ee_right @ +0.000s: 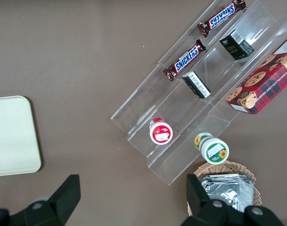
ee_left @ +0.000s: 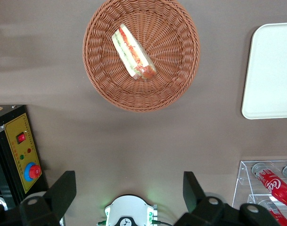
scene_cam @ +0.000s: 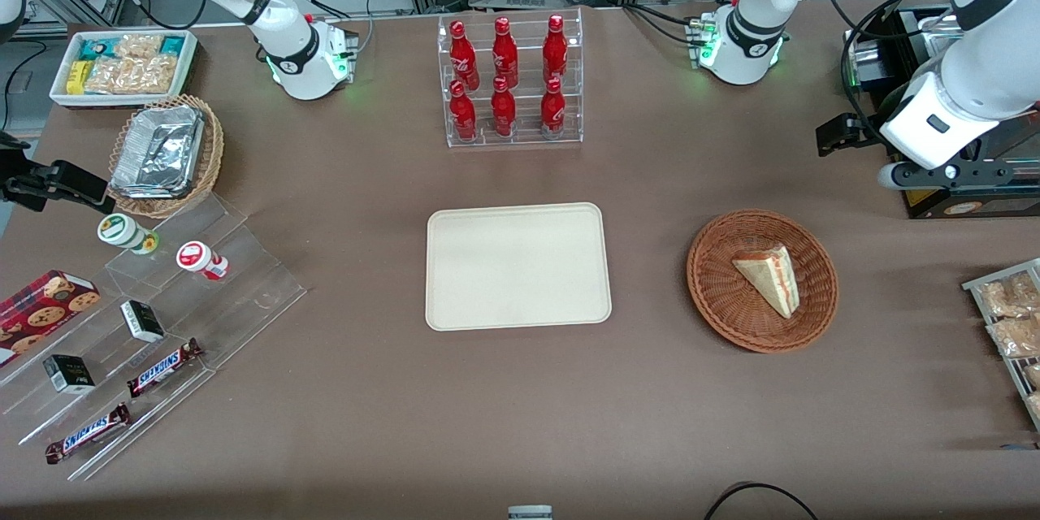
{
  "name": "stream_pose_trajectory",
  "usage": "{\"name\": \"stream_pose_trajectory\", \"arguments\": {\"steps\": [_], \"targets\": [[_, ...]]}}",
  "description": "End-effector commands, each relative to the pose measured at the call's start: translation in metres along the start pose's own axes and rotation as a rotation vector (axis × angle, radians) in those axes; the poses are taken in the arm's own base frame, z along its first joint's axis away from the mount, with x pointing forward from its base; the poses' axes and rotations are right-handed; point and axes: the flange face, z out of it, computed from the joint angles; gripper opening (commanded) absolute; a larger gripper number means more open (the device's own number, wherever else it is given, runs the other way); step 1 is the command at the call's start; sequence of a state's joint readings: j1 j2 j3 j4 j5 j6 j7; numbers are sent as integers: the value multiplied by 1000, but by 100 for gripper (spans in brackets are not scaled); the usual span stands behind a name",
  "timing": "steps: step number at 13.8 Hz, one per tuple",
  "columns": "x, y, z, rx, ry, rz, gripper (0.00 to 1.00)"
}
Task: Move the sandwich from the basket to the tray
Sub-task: 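Move the left gripper over the sandwich in the wicker basket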
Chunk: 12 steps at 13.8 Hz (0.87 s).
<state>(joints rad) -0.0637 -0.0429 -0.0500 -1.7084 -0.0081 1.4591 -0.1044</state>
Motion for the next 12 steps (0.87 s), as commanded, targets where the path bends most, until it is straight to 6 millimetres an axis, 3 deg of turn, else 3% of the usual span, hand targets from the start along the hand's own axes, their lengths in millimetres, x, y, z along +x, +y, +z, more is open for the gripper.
{"name": "stream_pose_trajectory", "arguments": {"steps": [1,5,12], "targets": [[-2,2,-6,0,13,15,100],[8,5,5,-1,22,17,100],[28,9,91,1,39,12,100]]}}
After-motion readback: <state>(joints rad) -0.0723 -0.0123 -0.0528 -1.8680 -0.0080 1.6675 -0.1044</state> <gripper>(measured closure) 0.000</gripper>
